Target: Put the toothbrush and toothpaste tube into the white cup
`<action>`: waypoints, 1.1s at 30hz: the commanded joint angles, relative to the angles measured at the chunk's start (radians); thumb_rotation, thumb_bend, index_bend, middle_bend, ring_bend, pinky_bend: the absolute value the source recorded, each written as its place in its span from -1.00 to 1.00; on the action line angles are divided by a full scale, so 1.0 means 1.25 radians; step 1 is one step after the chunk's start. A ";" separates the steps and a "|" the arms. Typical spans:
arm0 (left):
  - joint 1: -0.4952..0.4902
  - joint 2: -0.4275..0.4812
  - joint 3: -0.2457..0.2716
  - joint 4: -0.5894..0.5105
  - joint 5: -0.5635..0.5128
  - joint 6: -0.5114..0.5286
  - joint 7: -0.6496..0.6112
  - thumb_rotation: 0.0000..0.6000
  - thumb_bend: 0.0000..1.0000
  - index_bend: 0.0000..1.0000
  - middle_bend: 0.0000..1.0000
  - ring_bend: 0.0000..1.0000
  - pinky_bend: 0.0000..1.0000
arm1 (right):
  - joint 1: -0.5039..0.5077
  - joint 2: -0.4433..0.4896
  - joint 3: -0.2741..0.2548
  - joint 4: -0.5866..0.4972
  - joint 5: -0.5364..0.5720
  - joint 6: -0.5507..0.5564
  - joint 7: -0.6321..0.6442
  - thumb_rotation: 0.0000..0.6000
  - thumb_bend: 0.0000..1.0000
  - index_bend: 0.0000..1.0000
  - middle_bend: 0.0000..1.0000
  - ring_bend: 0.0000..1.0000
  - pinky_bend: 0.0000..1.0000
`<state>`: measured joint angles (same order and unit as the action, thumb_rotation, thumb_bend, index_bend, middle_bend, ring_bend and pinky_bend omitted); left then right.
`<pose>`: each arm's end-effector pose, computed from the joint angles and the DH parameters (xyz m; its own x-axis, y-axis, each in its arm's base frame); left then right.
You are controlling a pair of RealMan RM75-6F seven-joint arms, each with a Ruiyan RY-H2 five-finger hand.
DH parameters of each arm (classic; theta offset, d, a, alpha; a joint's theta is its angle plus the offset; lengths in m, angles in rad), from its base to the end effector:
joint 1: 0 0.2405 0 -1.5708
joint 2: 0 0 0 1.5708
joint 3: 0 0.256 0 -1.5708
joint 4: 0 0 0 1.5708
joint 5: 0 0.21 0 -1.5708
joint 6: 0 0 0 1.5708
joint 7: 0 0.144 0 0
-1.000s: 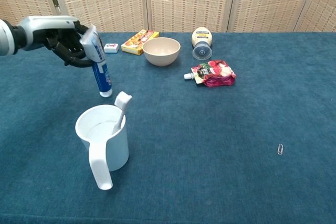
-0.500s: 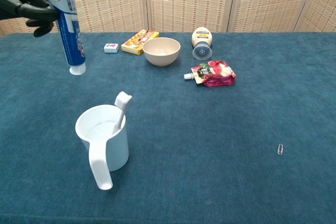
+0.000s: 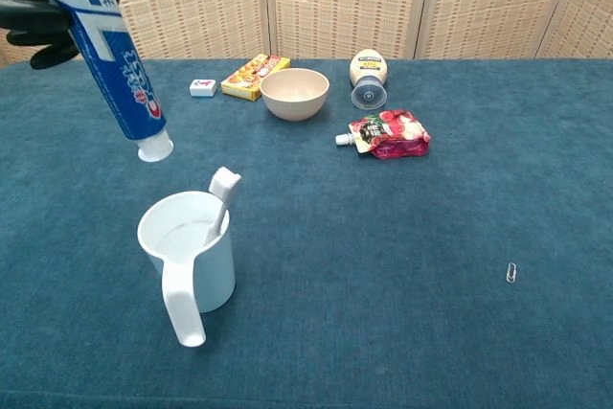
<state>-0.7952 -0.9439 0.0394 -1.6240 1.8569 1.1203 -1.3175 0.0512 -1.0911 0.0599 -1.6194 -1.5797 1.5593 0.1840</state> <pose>-0.1481 0.3133 0.1380 -0.1739 0.7266 0.6647 0.7999 -0.2895 0.5257 -0.3018 -0.1721 0.1738 0.2416 0.0578 0.9687 -0.9669 -0.0700 0.2453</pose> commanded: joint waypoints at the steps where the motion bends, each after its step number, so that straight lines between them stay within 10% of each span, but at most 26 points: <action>1: -0.012 -0.006 0.015 -0.015 0.016 -0.007 0.015 1.00 -0.24 0.25 0.74 0.58 0.42 | 0.000 0.000 0.000 0.001 0.000 0.001 0.001 1.00 -0.54 -0.81 -0.74 -0.86 -0.93; 33: -0.040 -0.117 0.058 -0.016 -0.062 -0.142 0.379 1.00 -0.24 0.18 0.72 0.52 0.41 | 0.001 -0.001 0.003 0.007 0.006 0.000 0.007 1.00 -0.54 -0.81 -0.74 -0.86 -0.93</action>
<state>-0.8450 -1.0775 0.1091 -1.6494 1.7908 0.9598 -0.8726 0.0522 -1.0926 0.0632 -1.6108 -1.5728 1.5588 0.1927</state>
